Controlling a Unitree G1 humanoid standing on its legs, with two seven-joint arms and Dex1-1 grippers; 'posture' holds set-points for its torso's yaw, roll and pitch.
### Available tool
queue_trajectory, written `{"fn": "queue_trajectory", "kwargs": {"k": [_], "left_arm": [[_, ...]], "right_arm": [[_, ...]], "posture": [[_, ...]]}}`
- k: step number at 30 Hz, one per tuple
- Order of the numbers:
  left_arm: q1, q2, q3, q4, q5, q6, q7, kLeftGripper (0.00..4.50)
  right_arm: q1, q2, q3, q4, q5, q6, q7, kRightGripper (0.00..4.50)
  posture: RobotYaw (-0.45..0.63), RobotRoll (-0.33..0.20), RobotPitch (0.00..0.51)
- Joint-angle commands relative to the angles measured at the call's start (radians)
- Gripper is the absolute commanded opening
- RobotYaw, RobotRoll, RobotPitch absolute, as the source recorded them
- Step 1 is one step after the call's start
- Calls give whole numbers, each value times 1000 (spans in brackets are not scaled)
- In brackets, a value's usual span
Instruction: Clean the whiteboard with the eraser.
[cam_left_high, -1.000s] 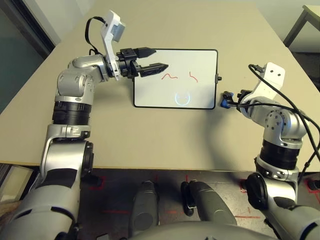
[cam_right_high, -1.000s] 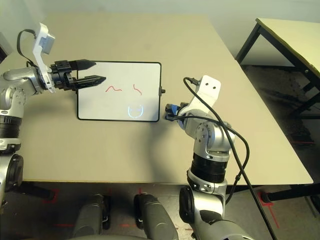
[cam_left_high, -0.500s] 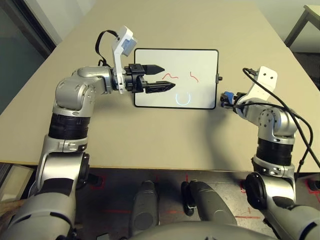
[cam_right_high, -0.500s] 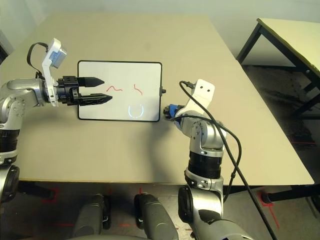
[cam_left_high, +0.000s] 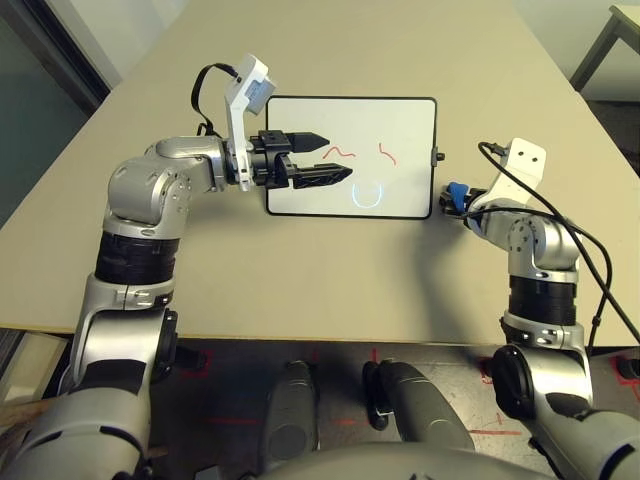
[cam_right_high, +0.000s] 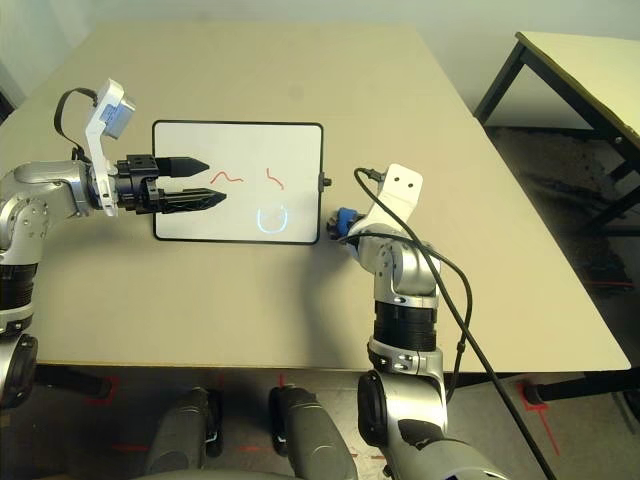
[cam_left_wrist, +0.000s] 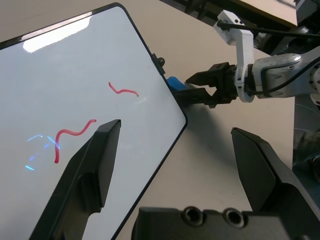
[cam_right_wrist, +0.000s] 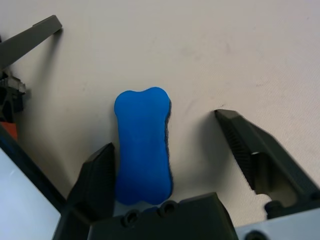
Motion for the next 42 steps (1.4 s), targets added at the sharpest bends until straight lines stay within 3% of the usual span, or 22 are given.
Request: {"fn": "queue_trajectory", "kwargs": {"k": [1, 7, 10, 18, 24, 28, 33, 42], "left_arm": [[15, 8, 5, -16, -11, 15, 12, 4500], [8, 10, 6, -2, -16, 11, 16, 4500], [3, 8, 4, 8, -15, 6, 17, 4500], [-5, 3, -1, 24, -10, -5, 16, 4500], [-5, 12, -6, 42, 1, -24, 6, 4500], [-9, 21, -13, 58, 13, -43, 1, 4500], [-10, 42, -20, 84, 36, -73, -9, 4500], [3, 83, -25, 95, 70, -97, -25, 4500]], "right_arm": [[19, -5, 15, 17, -12, -7, 9, 3267], [29, -11, 29, 15, -20, -7, 24, 1234], [29, -15, 32, 16, -24, -14, 29, 748], [10, -78, 22, 6, -36, -52, 53, 724], [-54, -279, 72, 8, -50, -131, 164, 692], [-155, -345, 136, 12, -44, -166, 248, 691], [-237, -310, 254, -28, -11, -186, 365, 690], [-233, -202, 410, -33, -24, -256, 453, 689]], "posture": [[-37, 0, 159], [-42, 0, 154], [-44, 0, 150], [-49, 0, 137], [-58, 0, 127], [-54, 0, 122], [-49, 0, 116], [-17, 0, 107]]}}
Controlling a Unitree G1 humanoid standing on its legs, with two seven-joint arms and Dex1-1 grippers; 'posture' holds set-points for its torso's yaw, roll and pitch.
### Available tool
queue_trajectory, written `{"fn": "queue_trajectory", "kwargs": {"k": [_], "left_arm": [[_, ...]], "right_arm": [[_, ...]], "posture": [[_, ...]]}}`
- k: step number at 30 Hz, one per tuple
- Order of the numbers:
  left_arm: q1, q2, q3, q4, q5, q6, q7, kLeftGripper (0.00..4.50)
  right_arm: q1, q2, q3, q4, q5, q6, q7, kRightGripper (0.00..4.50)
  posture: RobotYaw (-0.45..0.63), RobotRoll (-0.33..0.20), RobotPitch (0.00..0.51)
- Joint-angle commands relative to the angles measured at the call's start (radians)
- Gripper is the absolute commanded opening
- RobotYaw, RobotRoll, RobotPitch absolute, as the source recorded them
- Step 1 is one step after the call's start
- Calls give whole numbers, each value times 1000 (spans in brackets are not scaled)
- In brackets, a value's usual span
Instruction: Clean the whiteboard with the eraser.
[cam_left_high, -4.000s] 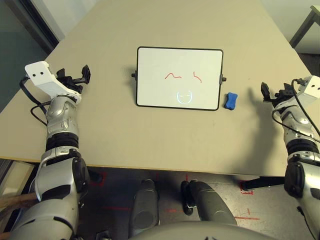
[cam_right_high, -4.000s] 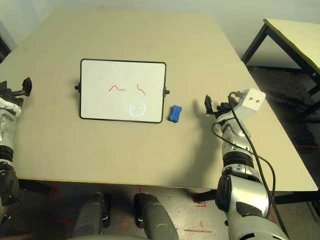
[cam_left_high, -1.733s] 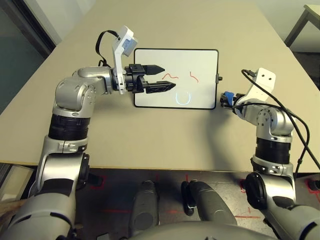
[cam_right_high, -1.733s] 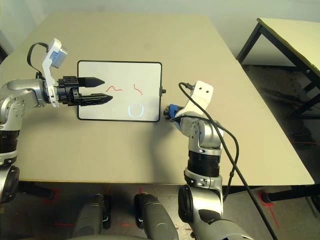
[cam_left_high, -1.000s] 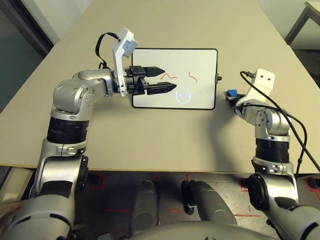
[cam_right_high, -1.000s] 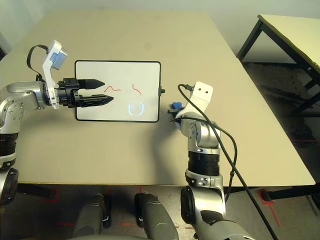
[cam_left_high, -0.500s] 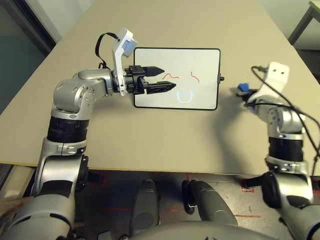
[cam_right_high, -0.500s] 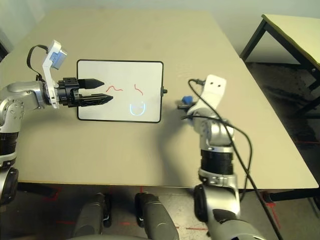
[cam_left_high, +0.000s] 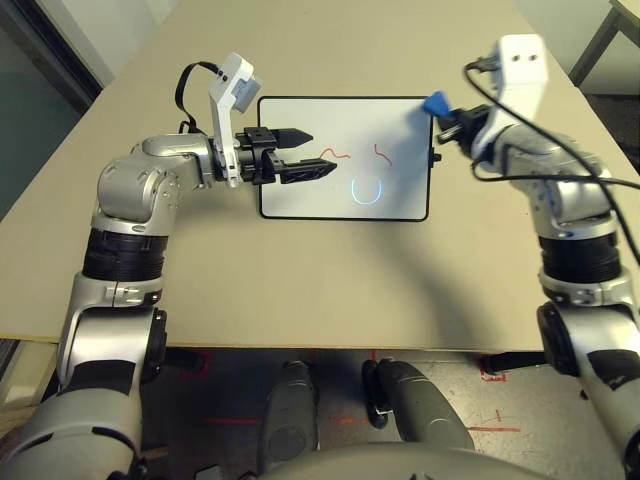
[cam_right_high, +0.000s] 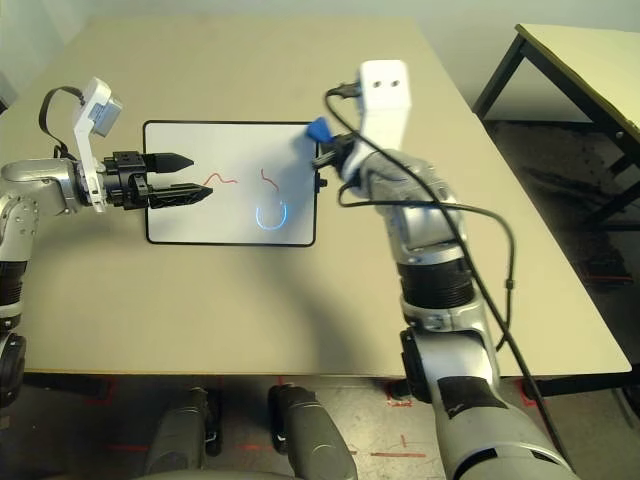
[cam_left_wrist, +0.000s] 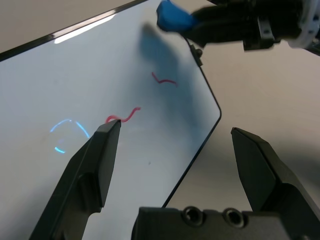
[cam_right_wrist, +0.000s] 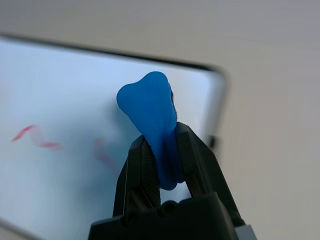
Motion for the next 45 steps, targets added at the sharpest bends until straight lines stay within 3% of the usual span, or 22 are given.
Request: {"fn": "queue_trajectory", "kwargs": {"k": [1, 8, 19, 30, 45], "left_arm": [[12, 31, -18, -6, 21, 3, -12, 4500], [30, 81, 1, -38, 15, 37, -13, 4500], [45, 73, 4, -78, 3, 63, 1, 4500], [36, 67, 5, -86, -6, 74, 4, 4500], [31, 58, -8, -88, -11, 83, 4, 4500]], "right_arm": [[-1, 28, 42, 18, -13, -61, 19, 689], [-11, 82, 87, 81, -44, -159, 38, 689], [53, 87, 124, 221, -140, -352, 46, 670], [150, 104, 153, 196, -184, -356, 65, 670], [61, 53, 63, 267, -196, -372, 47, 669]], "posture": [[-14, 0, 107], [12, 0, 110], [15, 0, 116], [20, 0, 115], [8, 0, 121]]}}
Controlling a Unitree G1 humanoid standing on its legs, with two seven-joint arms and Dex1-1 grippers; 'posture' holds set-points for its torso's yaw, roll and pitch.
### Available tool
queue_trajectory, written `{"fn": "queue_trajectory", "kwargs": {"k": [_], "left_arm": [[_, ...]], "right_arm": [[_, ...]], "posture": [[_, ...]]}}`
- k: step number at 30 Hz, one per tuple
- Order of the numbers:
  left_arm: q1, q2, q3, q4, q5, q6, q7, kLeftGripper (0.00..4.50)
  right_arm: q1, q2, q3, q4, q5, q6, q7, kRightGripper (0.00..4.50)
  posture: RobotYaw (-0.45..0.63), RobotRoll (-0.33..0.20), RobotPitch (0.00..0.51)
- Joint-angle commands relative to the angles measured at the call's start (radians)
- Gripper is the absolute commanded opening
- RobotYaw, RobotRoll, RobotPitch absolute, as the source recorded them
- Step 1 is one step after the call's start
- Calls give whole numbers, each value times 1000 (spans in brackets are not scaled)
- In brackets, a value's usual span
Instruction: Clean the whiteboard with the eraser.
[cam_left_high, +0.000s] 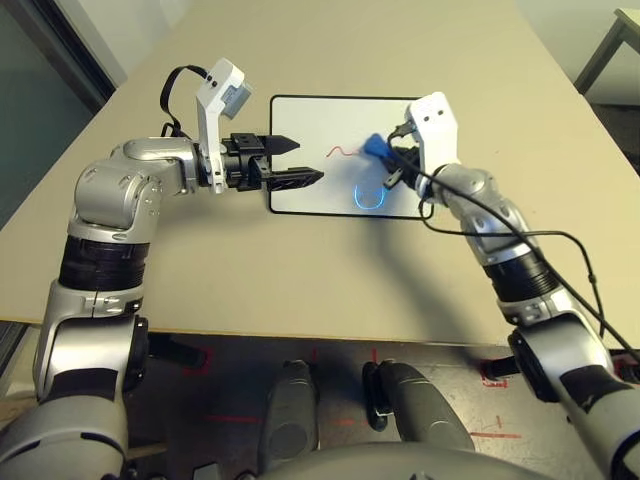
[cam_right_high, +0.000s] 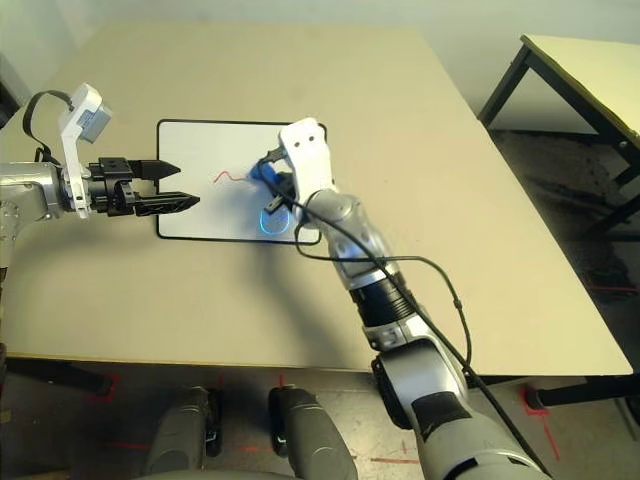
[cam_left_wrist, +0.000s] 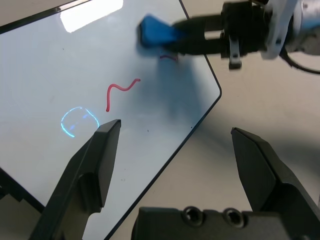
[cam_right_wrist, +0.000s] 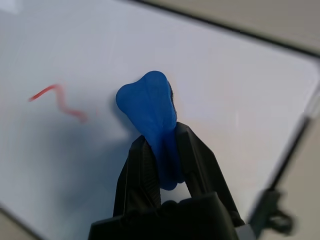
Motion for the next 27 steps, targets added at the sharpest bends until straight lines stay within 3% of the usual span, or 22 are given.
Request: {"fn": "queue_trajectory", "kwargs": {"k": [1, 7, 12, 22, 27], "left_arm": [[-7, -1, -12, -11, -2, 10, 0, 4500], [-8, -2, -13, -14, -3, 13, -1, 4500], [-9, 0, -14, -8, -2, 11, -6, 4500], [-14, -2, -19, 5, 2, 4, -14, 4500], [-15, -8, -21, 11, 4, 2, -15, 4500]], "right_arm": [[19, 1, 8, 7, -17, 13, 3, 669], [156, 17, 82, -121, -20, 96, 33, 656], [204, 11, 114, -184, -24, 149, 53, 655], [49, -9, -2, -50, -33, 95, -8, 653], [72, 0, 22, -76, -36, 116, 1, 651]], "posture": [[8, 0, 121], [9, 0, 123], [8, 0, 125], [3, 0, 114], [2, 0, 111]]}}
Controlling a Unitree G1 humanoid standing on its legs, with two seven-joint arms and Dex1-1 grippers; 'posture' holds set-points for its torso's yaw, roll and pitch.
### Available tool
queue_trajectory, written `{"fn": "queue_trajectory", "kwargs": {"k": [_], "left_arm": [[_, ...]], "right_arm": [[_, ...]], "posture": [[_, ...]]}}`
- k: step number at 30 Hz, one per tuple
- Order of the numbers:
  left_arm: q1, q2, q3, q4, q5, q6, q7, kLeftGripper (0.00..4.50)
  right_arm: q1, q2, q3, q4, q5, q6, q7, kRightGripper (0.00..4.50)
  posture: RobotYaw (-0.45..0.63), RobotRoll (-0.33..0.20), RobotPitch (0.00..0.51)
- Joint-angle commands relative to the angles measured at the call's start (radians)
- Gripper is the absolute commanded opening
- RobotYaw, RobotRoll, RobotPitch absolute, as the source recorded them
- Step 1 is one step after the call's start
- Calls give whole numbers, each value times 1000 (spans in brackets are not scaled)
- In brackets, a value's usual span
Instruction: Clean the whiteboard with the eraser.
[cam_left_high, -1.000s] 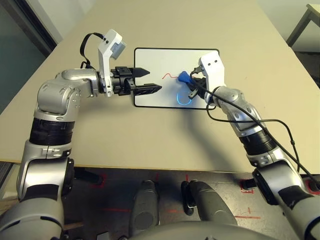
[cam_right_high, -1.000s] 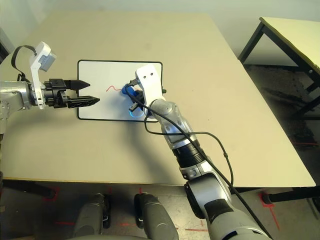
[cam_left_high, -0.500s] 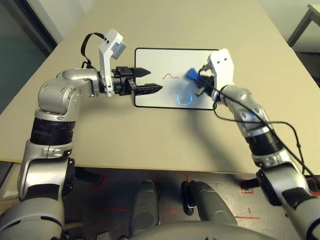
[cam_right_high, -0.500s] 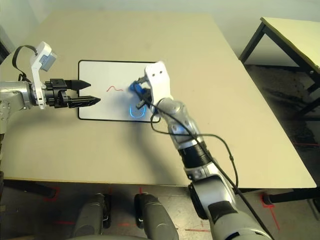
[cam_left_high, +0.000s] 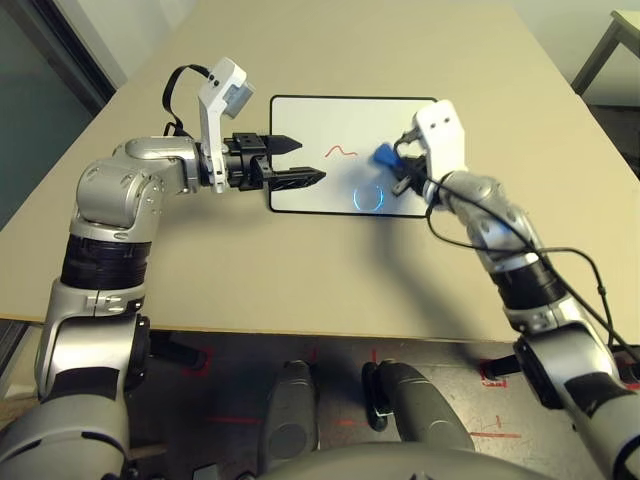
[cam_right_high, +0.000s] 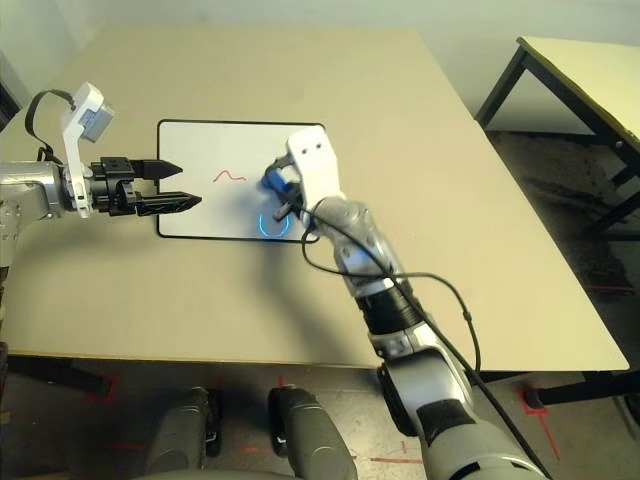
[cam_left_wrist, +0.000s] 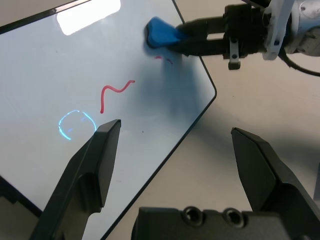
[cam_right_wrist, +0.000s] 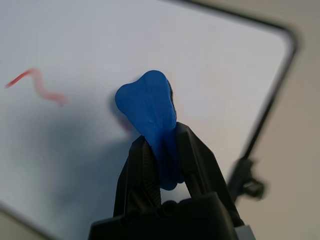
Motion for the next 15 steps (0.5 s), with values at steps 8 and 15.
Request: {"fn": "queue_trajectory", "kwargs": {"k": [8, 15], "left_arm": [[-17, -4, -16, 16, 3, 1, -7, 4500], [-11, -5, -13, -3, -5, 16, 1, 4500]], "right_arm": [[146, 15, 119, -136, -17, 120, 49, 650], [72, -12, 59, -75, -24, 100, 27, 648]], "posture": [[8, 0, 119], [4, 0, 123]]}}
